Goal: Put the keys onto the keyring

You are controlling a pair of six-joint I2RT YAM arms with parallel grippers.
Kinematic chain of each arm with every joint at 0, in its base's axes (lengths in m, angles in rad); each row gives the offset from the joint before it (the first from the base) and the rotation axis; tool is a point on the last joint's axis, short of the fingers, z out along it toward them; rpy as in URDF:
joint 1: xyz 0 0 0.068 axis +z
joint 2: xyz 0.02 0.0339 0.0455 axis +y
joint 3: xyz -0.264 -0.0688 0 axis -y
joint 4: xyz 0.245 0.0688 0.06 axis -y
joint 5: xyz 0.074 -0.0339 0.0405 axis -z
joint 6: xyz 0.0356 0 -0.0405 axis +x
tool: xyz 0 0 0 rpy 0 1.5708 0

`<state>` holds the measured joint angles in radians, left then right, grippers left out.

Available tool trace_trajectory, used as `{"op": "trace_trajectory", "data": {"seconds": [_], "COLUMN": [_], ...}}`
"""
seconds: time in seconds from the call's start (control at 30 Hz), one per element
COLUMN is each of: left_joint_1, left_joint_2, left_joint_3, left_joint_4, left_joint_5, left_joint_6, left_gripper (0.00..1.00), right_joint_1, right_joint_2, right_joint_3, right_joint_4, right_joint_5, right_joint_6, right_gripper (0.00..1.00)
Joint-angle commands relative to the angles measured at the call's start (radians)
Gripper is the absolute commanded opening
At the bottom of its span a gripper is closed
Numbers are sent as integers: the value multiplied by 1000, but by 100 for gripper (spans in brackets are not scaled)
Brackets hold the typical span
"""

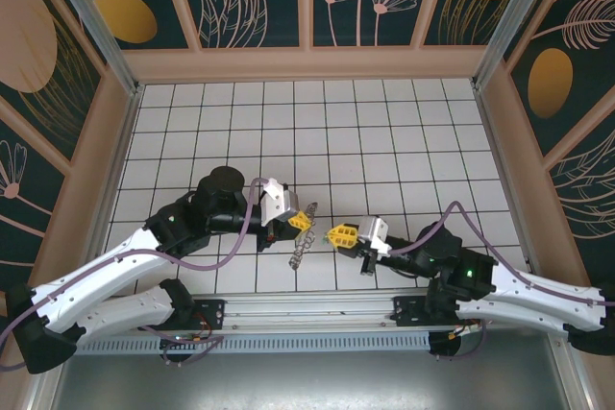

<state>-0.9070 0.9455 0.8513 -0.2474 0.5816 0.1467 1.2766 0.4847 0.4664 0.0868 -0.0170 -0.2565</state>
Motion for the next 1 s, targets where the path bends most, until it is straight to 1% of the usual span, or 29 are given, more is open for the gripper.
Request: {"op": "trace_trajectory", "data": {"seconds": [0.0, 0.13, 0.37, 0.53, 0.77, 0.97], "left_joint_1": [-13, -18, -25, -30, -37, -40], "left_joint_2": [-1, 2, 7, 18, 20, 18], "left_joint_3": [8, 9, 10, 16, 17, 18], "left_joint_4": [16, 5, -1, -11, -18, -21], "left_joint_5": [11, 14, 17, 18, 17, 18], "left_joint_6": [15, 18, 19, 26, 30, 31], "left_gripper": [0, 0, 0, 0, 0, 0], "right_joint_1": [7, 6, 7, 6, 6, 7], "right_joint_2": [23, 52, 41, 38, 37, 66], "right_joint_3": [-2, 15, 16, 8, -1, -7], "right_joint_4": [80, 83, 95, 121, 138, 140], "right_joint_5": [-18, -12, 18, 4, 15, 35], "right_joint_6": [-9, -23, -34, -32, -34, -32], "right_gripper": [0, 0, 0, 0, 0, 0]}}
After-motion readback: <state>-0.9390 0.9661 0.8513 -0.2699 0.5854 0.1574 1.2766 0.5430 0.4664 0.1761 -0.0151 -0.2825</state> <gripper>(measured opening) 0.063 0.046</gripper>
